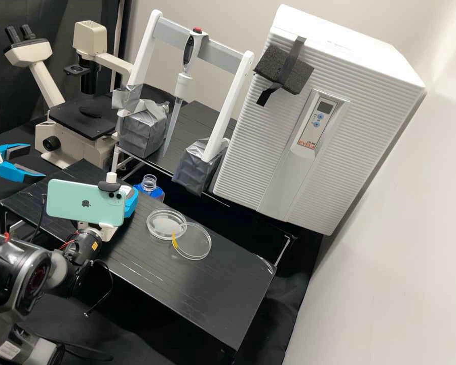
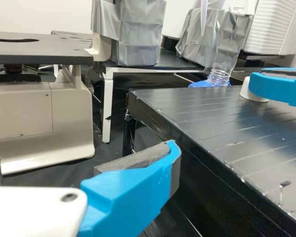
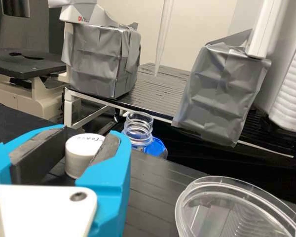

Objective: Close the bottle

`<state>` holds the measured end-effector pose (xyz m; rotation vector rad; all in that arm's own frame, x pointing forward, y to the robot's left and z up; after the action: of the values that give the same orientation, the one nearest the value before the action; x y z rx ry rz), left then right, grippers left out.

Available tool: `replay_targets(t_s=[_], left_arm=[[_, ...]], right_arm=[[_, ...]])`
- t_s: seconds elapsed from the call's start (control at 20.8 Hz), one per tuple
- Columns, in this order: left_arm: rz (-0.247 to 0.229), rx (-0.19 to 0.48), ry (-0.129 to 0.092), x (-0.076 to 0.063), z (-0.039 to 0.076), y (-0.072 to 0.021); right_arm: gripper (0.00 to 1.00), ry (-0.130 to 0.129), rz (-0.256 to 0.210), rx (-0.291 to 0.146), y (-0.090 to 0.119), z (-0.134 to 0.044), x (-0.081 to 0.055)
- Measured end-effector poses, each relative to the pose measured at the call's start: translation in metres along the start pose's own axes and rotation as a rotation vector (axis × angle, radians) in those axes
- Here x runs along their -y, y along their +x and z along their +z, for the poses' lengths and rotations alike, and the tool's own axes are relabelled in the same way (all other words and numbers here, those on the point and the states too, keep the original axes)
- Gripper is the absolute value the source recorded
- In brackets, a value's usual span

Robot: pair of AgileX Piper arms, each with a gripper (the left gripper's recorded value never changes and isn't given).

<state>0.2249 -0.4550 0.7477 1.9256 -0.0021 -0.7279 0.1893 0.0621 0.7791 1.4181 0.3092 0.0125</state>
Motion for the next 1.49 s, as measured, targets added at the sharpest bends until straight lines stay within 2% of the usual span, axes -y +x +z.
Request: replay_targets(t_s=[0.43,0.53,0.67,0.82,1.11,1.35,1.49], left_arm=[[0.000,0.001,0.001,0.000,0.000,0.0002],[0.005,0.003,0.004,-0.002,0.000,0.0014],[0.005,0.003,0.004,-0.002,0.000,0.0014],[0.005,0.003,0.004,-0.002,0.000,0.0014],[0.009,-0.005,0.003,-0.002,-0.002,0.0007],[0.038,-0.075,-0.006,-0.008,-0.017,-0.0063],[0.045,-0.094,-0.007,-0.009,-0.021,-0.0087]], right_arm=[[0.00,-0.001,-0.006,0.000,-0.001,-0.002,-0.001],[0.00,-0.003,0.021,-0.006,-0.001,-0.004,-0.008],[0.00,-0.009,0.087,-0.019,0.000,-0.008,-0.023],[0.00,-0.012,0.117,-0.031,0.004,-0.012,-0.031],[0.00,-0.012,0.102,-0.021,0.023,-0.011,-0.033],[0.00,-0.010,0.096,-0.027,0.035,-0.012,-0.033],[0.00,-0.010,0.098,-0.041,0.039,-0.016,-0.034]])
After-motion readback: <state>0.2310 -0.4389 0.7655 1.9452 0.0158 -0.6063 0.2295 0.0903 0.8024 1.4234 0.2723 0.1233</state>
